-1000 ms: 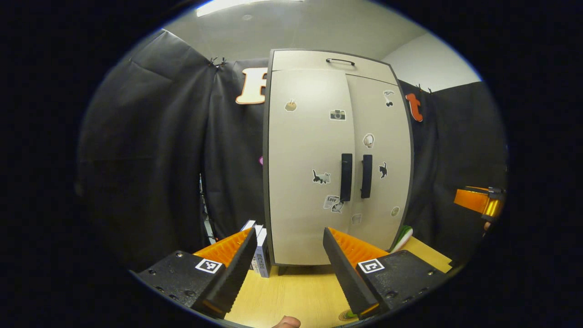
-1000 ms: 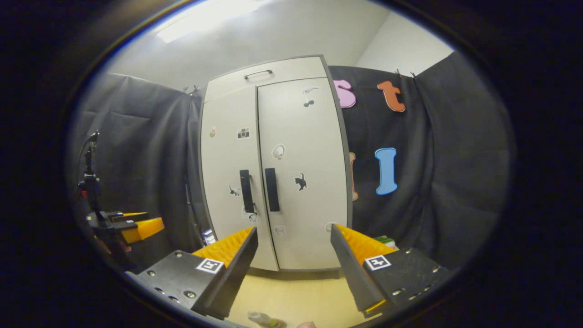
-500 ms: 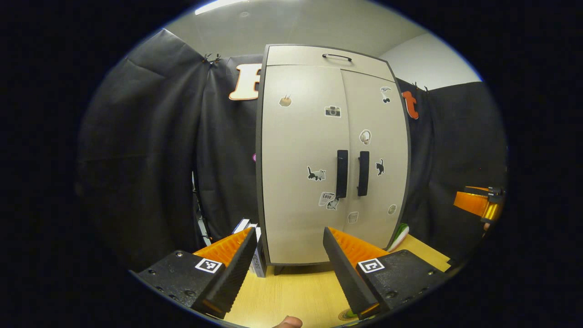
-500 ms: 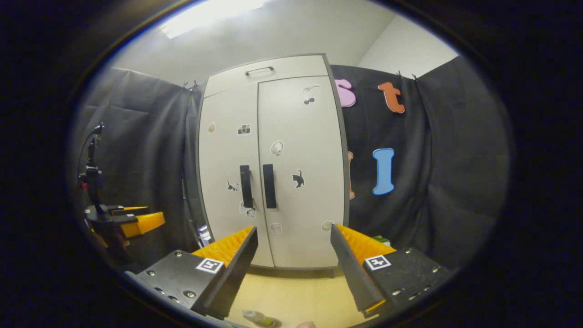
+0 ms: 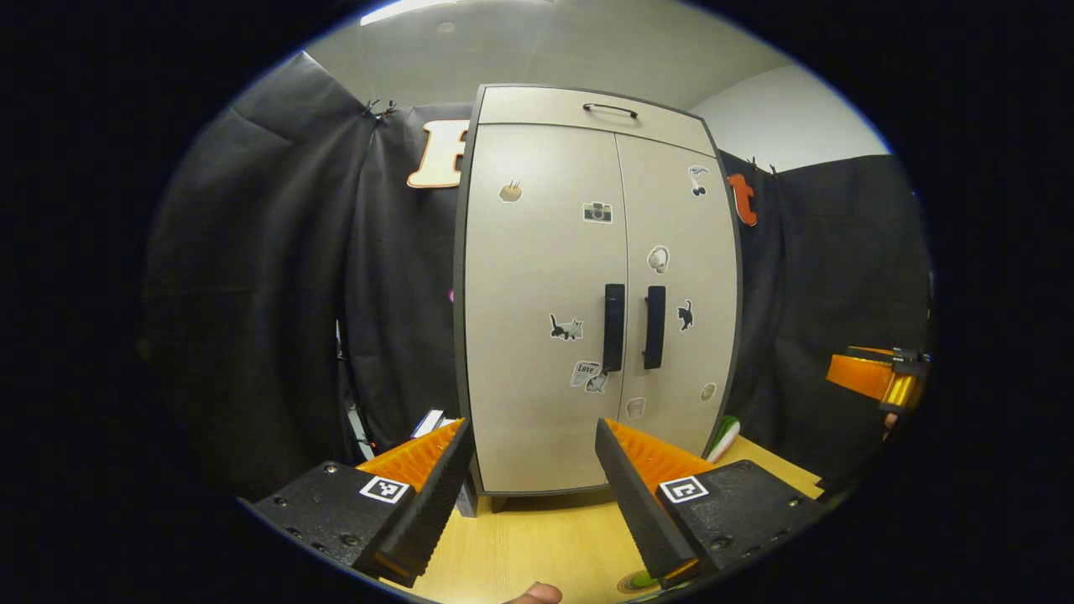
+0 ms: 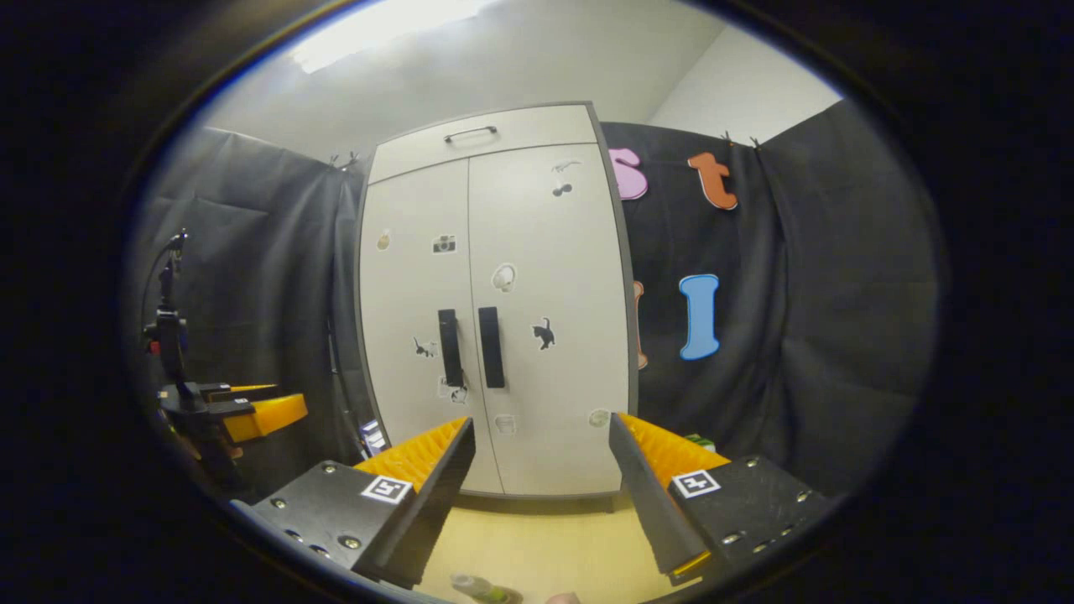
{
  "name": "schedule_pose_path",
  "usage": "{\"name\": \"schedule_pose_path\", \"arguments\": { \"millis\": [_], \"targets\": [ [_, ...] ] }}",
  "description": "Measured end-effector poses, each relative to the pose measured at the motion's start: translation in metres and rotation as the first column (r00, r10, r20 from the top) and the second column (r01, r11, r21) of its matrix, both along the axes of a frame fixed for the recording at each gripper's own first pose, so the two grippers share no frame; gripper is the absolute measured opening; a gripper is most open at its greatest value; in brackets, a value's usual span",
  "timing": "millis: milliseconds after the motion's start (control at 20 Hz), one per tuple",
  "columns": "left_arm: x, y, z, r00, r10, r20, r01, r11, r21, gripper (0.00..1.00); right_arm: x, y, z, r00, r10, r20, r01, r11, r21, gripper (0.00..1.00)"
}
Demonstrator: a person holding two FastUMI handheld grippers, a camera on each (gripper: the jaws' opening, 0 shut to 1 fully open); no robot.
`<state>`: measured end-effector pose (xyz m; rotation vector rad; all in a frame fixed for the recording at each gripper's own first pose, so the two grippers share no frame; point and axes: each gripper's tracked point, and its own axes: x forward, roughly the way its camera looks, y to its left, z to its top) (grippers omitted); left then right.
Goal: Grasp the bottle in the cabinet with the left hand and place it on the coaster, then close the right door with the right hand and the left door with the left hand.
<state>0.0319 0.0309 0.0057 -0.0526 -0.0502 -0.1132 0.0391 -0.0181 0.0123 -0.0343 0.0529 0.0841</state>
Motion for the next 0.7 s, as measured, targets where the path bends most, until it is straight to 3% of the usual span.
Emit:
{"name": "schedule_pose_path", "arguments": {
  "millis": [600,650,700],
  "targets": [
    [0.003,0.011,-0.019,0.998,-0.064,-0.007,0.064,0.998,-0.01,0.93,0.003,0.037,-0.018,1.0,-0.016,0.0,0.016,1.0,-0.027,0.97],
    [0.002,0.014,-0.019,0.998,-0.067,-0.002,0.067,0.998,-0.008,0.93,0.005,0.039,-0.019,1.0,-0.018,-0.001,0.018,0.999,-0.029,0.94],
    [0.002,0.018,-0.02,0.998,-0.065,0.0,0.065,0.998,-0.003,0.93,0.005,0.042,-0.021,1.0,-0.019,-0.005,0.019,0.999,-0.031,0.97]
  ]
}}
